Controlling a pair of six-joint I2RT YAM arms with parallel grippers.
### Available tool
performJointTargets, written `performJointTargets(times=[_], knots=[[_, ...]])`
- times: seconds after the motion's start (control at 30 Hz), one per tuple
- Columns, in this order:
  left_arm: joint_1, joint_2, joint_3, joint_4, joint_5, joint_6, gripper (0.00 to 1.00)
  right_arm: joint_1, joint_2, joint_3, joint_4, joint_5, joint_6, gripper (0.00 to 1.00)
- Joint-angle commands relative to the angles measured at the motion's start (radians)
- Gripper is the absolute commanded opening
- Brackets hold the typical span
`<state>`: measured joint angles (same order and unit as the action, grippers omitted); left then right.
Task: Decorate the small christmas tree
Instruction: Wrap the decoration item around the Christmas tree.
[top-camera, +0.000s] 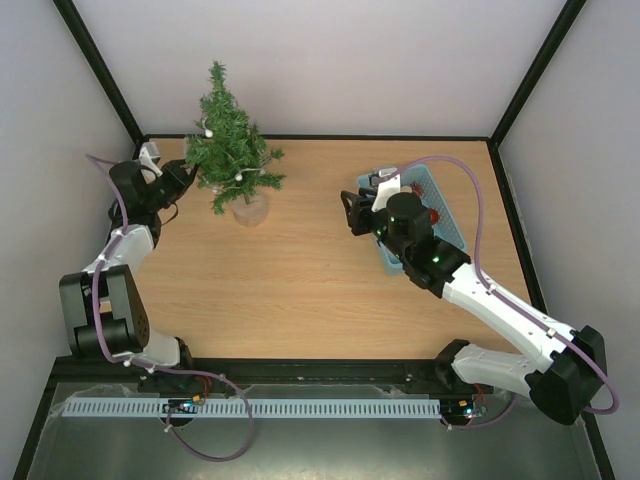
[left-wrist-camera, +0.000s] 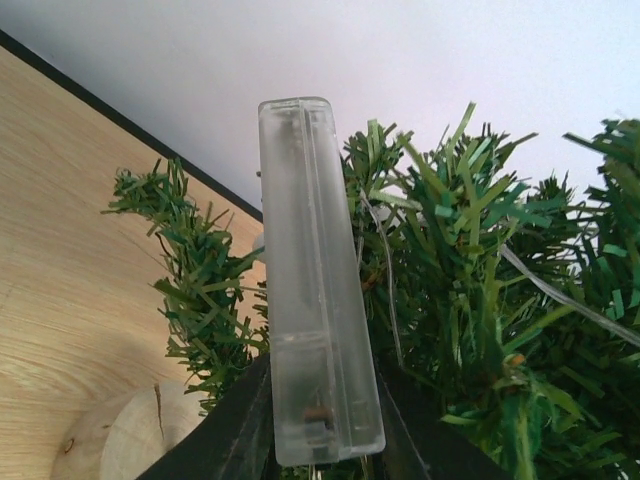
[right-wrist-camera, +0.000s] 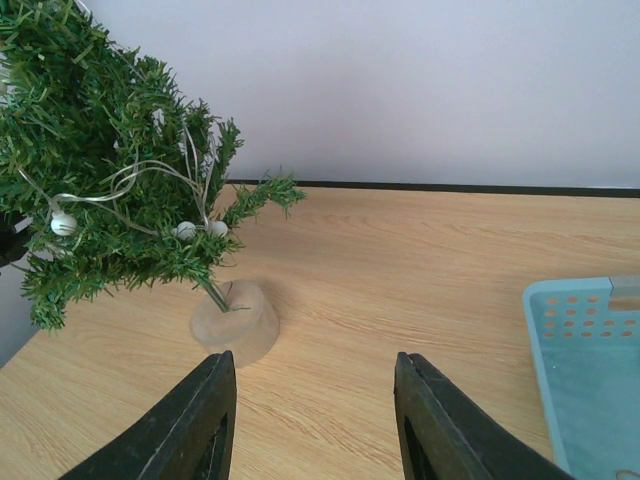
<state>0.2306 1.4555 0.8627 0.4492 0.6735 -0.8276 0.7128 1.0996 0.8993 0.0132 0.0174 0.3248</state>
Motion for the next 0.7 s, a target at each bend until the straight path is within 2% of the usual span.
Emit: performJointTargets(times=[0.0,0.13,0.37,0.67], knots=[[0.006,0.031,0.015,0.088,0.092,0.008,0.22,0.001,-0.024,-0.002,0.024,0.003,-0.001,0.42],[0.006,0.050,0.023,0.077,0.114,0.029,0.22,0.002,-0.024,-0.004,0.023,0.004,0.000,0.42],[0.007,0.085,0.076,-0.055,0.114,0.077,0.23,0.002,-0.029,-0.004,0.025,0.006,-0.002,0.42],[0.007,0.104,0.129,-0.147,0.140,0.108,0.24,0.001,-0.026,-0.003,0.028,0.004,-0.001,0.42]])
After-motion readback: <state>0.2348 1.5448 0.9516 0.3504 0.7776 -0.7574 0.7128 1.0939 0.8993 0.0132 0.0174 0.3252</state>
